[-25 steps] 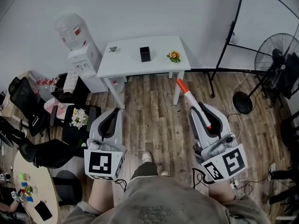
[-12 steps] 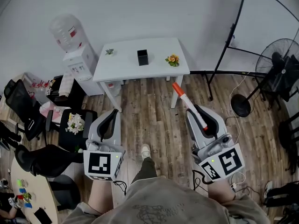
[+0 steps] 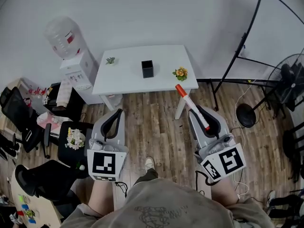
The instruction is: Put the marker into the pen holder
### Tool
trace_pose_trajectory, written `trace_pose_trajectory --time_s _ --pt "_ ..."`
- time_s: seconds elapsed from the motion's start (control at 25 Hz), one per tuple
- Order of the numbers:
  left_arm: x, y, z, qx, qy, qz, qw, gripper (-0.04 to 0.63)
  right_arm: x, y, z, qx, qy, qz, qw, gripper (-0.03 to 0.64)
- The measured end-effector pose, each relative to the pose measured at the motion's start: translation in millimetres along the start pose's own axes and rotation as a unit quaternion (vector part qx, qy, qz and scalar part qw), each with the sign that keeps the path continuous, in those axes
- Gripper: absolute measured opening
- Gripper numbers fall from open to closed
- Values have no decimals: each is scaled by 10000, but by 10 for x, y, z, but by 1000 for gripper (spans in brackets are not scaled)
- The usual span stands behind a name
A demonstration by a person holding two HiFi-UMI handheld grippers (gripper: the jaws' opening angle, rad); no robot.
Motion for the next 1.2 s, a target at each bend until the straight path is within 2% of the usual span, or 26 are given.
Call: trace_pose_trajectory --time_s 0.28,0.56,0.84,1.2 --pt "-255 802 653 -236 25 41 9997 0 -215 966 -228 -75 -66 119 9999 100" --pt "-650 1319 1110 -375 -195 235 9988 0 -531 1707 -237 -50 -10 341 9994 101" --pt "-857 1593 1350 -407 -221 367 9983 0 -766 2026 -380 -80 0 603 9981 101" --pt "-1146 2044 1434 -328 -206 471 9981 0 -1184 2393 -734 64 66 775 9970 101"
Point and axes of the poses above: the fingertips, and each gripper's own axes: y forward along the fingers, z to its left, x out of its top, the point moved 7 cm from there along -y, backward along the fingers, and after that the axes turned 8 degrees about -z, right-handed, at the moved point
